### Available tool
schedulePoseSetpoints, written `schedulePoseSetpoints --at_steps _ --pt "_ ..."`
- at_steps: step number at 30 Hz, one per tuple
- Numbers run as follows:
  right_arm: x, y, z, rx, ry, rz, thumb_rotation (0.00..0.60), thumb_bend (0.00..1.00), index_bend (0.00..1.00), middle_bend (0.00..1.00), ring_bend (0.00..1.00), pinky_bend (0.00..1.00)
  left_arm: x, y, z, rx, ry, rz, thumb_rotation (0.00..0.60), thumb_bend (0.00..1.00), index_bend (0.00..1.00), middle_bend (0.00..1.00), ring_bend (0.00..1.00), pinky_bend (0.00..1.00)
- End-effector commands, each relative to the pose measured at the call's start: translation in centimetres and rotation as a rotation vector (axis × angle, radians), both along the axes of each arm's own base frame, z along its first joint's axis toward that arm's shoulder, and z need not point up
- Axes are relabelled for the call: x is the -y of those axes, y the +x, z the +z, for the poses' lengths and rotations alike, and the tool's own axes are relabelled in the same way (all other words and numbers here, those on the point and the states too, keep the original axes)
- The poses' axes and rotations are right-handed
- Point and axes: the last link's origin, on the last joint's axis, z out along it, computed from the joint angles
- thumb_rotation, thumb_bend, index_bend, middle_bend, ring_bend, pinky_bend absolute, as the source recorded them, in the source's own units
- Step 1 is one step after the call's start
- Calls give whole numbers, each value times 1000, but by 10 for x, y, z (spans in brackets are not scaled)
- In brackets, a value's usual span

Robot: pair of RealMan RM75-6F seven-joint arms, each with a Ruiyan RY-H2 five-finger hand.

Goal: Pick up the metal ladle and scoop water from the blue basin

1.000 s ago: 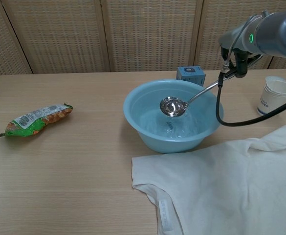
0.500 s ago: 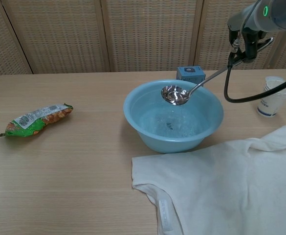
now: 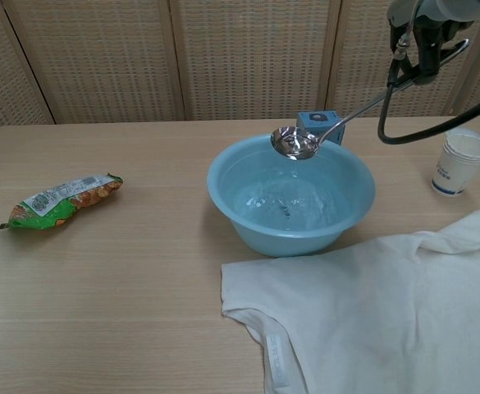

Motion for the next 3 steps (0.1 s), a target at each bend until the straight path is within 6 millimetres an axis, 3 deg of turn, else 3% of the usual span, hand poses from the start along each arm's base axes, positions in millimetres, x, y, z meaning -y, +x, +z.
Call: schedulePoseSetpoints --at_steps 1,3 --pt "0 0 1 -3 0 0 600 804 729 1000 1000 1000 0 0 0 0 0 1 600 0 0 0 0 0" --pt "-1 0 1 -4 1 -1 600 805 729 1000 1000 1000 0 0 0 1 1 1 600 0 0 0 0 0"
